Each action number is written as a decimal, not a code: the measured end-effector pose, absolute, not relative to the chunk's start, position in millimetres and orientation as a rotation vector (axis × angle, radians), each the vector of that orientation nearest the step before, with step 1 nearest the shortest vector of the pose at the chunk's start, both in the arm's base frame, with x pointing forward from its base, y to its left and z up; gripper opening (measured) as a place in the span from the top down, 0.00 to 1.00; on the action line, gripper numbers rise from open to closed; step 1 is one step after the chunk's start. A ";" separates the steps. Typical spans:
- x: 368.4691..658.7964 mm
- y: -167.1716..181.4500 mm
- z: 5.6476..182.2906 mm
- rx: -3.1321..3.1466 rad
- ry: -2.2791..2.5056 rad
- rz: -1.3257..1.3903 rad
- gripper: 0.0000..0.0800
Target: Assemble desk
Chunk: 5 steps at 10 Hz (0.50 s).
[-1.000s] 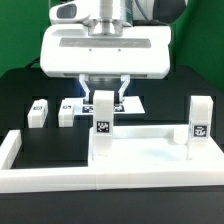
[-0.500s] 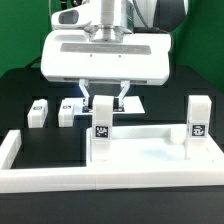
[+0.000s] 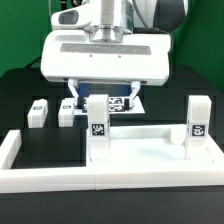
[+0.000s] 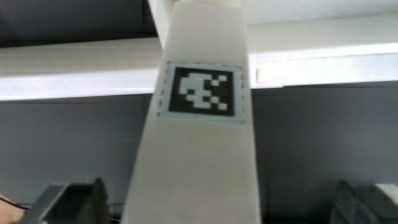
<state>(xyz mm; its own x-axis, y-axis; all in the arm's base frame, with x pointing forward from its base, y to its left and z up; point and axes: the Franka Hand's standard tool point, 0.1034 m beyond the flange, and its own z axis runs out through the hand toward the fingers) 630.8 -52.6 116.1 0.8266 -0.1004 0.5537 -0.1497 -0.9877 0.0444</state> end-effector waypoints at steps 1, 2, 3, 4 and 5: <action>630.8 -52.6 116.0 2.920 -0.200 0.878 0.20; 630.8 -52.6 116.0 2.920 -0.200 0.878 0.19; 630.8 -52.6 116.0 2.920 -0.200 0.878 0.19; 629.6 -53.0 114.2 2.941 -0.205 0.839 0.19; 628.3 -52.5 118.6 3.021 -0.226 0.702 0.19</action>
Offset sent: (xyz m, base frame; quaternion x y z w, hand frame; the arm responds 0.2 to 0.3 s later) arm 0.0000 0.0000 0.0000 0.0000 0.0000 0.0000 1.0000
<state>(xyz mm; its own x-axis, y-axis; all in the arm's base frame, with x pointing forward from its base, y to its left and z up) 628.3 -52.5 118.6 0.8875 -0.1342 0.4408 -0.1487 -0.9889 -0.0017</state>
